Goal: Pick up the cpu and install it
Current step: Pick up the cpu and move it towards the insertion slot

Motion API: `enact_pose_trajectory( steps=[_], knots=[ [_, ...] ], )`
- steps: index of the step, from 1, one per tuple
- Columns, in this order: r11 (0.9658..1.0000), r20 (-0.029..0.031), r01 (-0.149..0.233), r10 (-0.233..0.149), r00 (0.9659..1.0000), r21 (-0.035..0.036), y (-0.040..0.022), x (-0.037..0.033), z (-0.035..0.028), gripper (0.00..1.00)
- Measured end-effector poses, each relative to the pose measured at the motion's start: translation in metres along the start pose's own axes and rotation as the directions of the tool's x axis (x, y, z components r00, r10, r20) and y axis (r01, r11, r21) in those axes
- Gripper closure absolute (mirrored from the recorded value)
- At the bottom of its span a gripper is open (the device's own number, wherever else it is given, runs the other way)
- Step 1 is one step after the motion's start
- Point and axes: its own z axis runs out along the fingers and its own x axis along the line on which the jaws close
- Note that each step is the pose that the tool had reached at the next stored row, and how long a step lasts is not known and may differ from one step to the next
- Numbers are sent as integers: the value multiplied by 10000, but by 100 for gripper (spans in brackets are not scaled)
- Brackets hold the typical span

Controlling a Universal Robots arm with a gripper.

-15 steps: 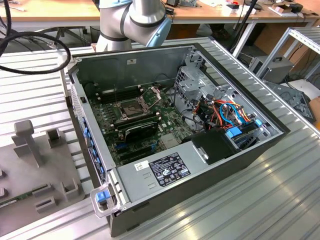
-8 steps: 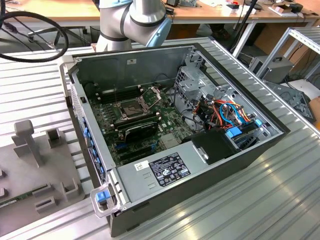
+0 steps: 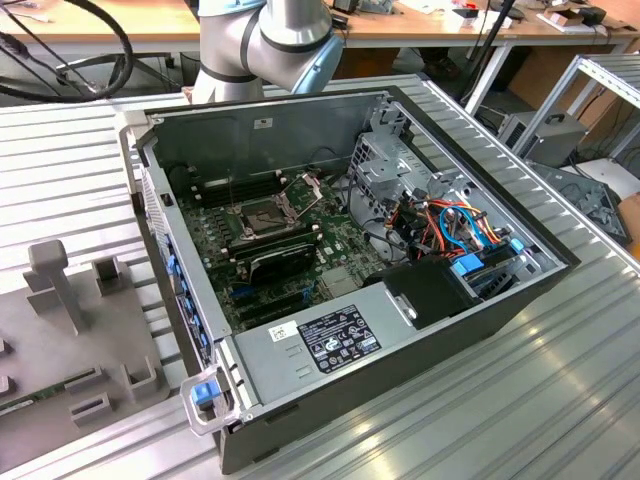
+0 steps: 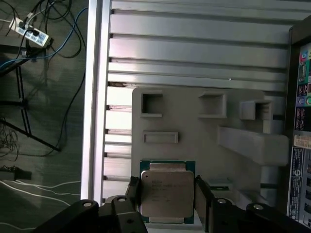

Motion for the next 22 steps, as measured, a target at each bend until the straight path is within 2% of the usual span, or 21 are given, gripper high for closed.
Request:
enact_pose_trajectory(
  steps=[10, 11, 14, 22],
  knots=[
    [10000, 1, 0, 0, 10000, -1, -1, -1, -188, 45],
    [10000, 1, 0, 0, 10000, -1, -1, -1, -238, 45],
    [10000, 0, 0, 0, 10000, 0, -6, -86, -240, 45],
    [10000, 1, -2, 2, 10000, -1, -9, -146, -239, 45]
  ],
)
